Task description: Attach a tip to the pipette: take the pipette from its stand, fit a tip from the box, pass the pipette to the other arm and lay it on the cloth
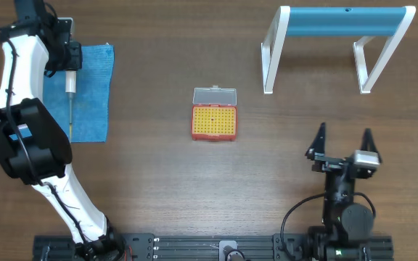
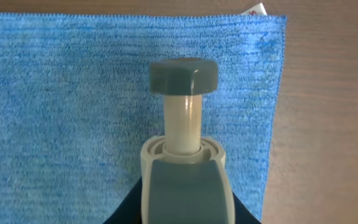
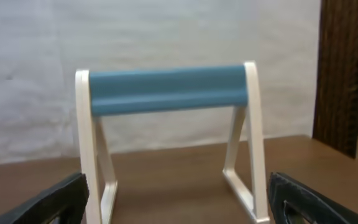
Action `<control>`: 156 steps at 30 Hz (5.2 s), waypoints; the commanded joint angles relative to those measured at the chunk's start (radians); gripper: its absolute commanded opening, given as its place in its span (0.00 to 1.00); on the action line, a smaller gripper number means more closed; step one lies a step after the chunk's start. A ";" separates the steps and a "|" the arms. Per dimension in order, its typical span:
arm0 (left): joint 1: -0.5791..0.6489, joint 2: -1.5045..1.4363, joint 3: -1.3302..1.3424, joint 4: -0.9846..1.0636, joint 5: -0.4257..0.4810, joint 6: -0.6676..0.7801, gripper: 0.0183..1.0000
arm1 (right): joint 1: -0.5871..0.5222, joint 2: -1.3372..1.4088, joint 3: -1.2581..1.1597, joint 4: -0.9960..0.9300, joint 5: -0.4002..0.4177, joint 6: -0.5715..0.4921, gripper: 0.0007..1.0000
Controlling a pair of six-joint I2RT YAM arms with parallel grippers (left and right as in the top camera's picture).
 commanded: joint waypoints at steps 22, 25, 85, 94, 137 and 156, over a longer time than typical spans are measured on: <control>-0.026 0.145 0.028 0.069 -0.028 -0.070 0.01 | -0.003 -0.005 -0.018 -0.120 -0.043 0.011 0.94; -0.026 0.146 0.028 0.071 -0.035 -0.069 0.05 | -0.003 -0.005 -0.018 -0.120 -0.043 0.011 0.94; -0.027 -0.587 0.028 -0.125 -0.143 -0.062 1.00 | -0.003 -0.002 -0.018 -0.222 -0.044 0.011 0.94; -0.027 -0.856 0.028 -0.132 -0.124 -0.062 1.00 | -0.003 -0.002 -0.018 -0.222 -0.044 0.011 0.95; -0.154 -1.971 -1.260 0.881 0.076 -0.339 1.00 | -0.003 -0.002 -0.018 -0.222 -0.044 0.011 0.94; -0.218 -2.080 -1.688 1.164 0.057 -0.359 1.00 | -0.003 -0.002 -0.018 -0.222 -0.044 0.011 0.94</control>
